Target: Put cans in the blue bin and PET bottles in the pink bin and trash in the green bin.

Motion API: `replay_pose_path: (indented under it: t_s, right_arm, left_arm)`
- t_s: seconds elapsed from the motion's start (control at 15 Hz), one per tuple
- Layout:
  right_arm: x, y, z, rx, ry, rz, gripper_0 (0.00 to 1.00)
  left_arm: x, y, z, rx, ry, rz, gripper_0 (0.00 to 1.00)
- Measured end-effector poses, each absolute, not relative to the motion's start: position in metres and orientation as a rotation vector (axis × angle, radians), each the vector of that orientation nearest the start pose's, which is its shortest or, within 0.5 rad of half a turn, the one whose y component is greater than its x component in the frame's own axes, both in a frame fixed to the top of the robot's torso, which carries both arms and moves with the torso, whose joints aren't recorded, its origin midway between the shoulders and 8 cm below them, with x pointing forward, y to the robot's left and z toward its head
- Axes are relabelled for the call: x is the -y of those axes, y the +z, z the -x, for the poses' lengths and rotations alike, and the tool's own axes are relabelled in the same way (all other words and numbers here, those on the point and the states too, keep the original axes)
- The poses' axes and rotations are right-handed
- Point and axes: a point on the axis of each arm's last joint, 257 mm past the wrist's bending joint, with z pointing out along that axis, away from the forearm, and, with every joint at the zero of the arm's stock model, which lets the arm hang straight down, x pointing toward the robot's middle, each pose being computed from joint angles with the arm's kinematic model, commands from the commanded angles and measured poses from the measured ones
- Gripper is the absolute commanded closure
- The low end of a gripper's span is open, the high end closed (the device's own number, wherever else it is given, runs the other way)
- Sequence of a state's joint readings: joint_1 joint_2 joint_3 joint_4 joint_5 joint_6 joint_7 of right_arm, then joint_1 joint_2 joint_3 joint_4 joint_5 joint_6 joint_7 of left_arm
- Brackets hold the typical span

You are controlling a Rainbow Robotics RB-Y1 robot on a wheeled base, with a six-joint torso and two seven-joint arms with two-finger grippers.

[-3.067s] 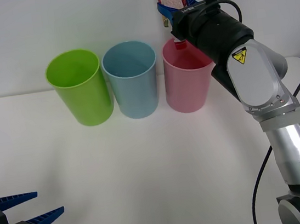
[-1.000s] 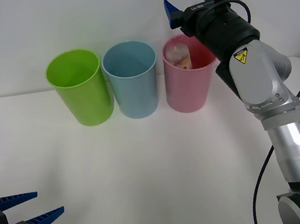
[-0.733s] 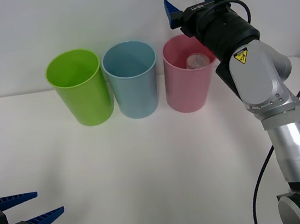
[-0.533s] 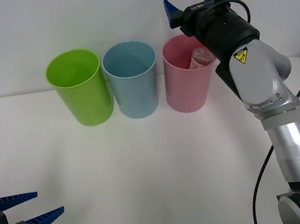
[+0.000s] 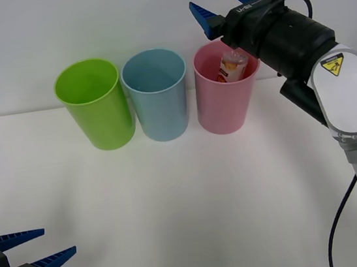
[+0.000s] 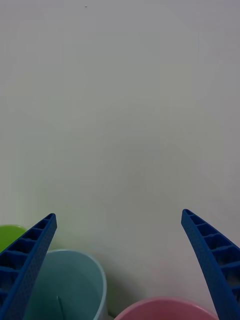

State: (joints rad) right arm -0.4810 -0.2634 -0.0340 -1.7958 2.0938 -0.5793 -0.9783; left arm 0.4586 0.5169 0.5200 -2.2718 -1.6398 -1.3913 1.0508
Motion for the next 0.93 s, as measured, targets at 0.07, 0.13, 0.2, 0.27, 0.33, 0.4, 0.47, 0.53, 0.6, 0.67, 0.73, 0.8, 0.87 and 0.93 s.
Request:
replay_pose_path:
  t_s: [0.07, 0.13, 0.2, 0.27, 0.33, 0.4, 0.47, 0.53, 0.6, 0.67, 0.73, 0.8, 0.87, 0.93]
  right_arm:
    - [0.099, 0.043, -0.566, -1.315, 0.482, 0.454, 0.16]
    - [0.101, 0.04, -0.552, -1.315, 0.5, 0.474, 0.16]
    - [0.102, 0.035, -0.538, -1.318, 0.522, 0.495, 0.16]
    - [0.105, 0.027, -0.524, -1.322, 0.539, 0.517, 0.16]
    - [0.106, 0.019, -0.511, -1.321, 0.55, 0.544, 0.16]
    - [0.105, 0.012, -0.499, -1.315, 0.566, 0.576, 0.16]
    - [0.104, 0.004, -0.489, -1.309, 0.583, 0.613, 0.16]
    - [0.105, -0.005, -0.479, -1.305, 0.6, 0.647, 0.16]
    - [0.105, -0.013, -0.468, -1.299, 0.618, 0.687, 0.16]
    - [0.106, -0.02, -0.459, -1.297, 0.628, 0.725, 0.16]
    - [0.107, -0.03, -0.449, -1.299, 0.636, 0.765, 0.16]
    - [0.107, -0.039, -0.441, -1.301, 0.642, 0.795, 0.16]
    - [0.107, -0.047, -0.434, -1.304, 0.65, 0.818, 0.16]
    - [0.107, -0.059, -0.426, -1.31, 0.655, 0.844, 0.16]
  left_arm:
    - [-0.267, -0.205, -0.283, -2.212, -0.654, -0.528, 0.0]
    - [-0.267, -0.205, -0.283, -2.212, -0.654, -0.528, 0.0]
    - [-0.268, -0.205, -0.283, -2.212, -0.654, -0.527, 0.0]
    - [-0.267, -0.205, -0.283, -2.212, -0.654, -0.528, 0.0]
    - [-0.267, -0.205, -0.283, -2.212, -0.654, -0.528, 0.0]
    - [-0.267, -0.205, -0.283, -2.212, -0.654, -0.527, 0.0]
    - [-0.267, -0.205, -0.283, -2.212, -0.654, -0.527, 0.0]
    - [-0.267, -0.205, -0.283, -2.212, -0.654, -0.527, 0.0]
    - [-0.267, -0.205, -0.283, -2.212, -0.654, -0.527, 0.0]
    - [-0.267, -0.205, -0.283, -2.212, -0.654, -0.527, 0.0]
    - [-0.267, -0.205, -0.283, -2.212, -0.654, -0.527, 0.0]
    - [-0.267, -0.205, -0.283, -2.212, -0.654, -0.527, 0.0]
    - [-0.267, -0.205, -0.283, -2.212, -0.654, -0.527, 0.0]
    - [-0.267, -0.205, -0.283, -2.212, -0.654, -0.527, 0.0]
